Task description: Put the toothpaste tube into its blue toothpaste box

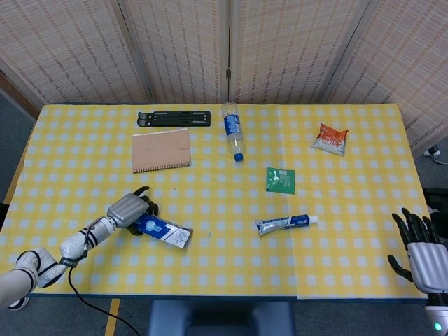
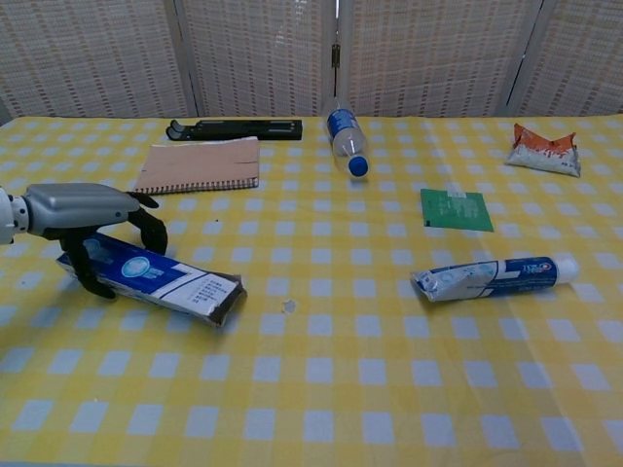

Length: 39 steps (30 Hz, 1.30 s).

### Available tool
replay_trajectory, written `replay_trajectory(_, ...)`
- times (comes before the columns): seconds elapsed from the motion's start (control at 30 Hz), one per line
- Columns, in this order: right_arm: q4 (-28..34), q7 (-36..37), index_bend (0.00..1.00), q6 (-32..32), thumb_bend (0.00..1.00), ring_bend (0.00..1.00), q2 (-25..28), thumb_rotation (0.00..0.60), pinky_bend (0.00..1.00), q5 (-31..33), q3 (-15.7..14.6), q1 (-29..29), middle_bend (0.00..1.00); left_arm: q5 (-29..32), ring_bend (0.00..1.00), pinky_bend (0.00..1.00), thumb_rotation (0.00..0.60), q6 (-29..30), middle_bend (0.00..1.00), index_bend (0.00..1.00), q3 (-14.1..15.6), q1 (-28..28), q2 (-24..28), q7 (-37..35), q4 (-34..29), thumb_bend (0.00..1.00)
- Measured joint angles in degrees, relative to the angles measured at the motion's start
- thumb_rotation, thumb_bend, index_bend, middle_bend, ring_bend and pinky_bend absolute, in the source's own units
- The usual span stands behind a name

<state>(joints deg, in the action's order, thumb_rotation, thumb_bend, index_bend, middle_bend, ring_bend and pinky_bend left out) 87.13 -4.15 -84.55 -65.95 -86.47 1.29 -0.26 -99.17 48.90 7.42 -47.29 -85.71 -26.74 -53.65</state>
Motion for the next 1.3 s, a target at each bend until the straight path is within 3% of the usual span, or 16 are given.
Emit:
replay_trajectory(0.27,0.0,0.2,0.0,0.0,0.33,0.0,0.0,0.6,0.0,-0.5,-0.3,0.1,0.0,3.0,0.4,0.0,0.6,-1.7,0.55,0.46,-0.6,-0.3,2.0,2.4,-3.8,0.13)
replay_trajectory(0.57,-0.2,2.9,0.0,0.6,0.33,0.0,0.9,0.6,0.0,-1.5,-0.1,1.3,0.0,4.3,0.38,0.0,0.6,0.0,0.56,0.45,-0.8,0.8,5.7,2.6,-9.7,0.13)
replay_trajectory(0.93,3.7,-1.8,0.0,17.1,0.33,0.0,9.2,0.6,0.0,-0.2,-0.1,10.6,0.0,5.9,0.37,0.0,0.6,5.2,0.56,0.45,-1.1,4.1,11.4,6.4,-19.1,0.13)
replay_trajectory(1.3,5.5,-5.5,0.15,25.0,0.33,0.06,8.3,0.6,0.0,-1.4,1.4,19.3,0.09,7.8,0.37,0.0,0.6,7.2,0.56,0.46,-2.3,6.4,14.3,9.9,-22.9,0.13)
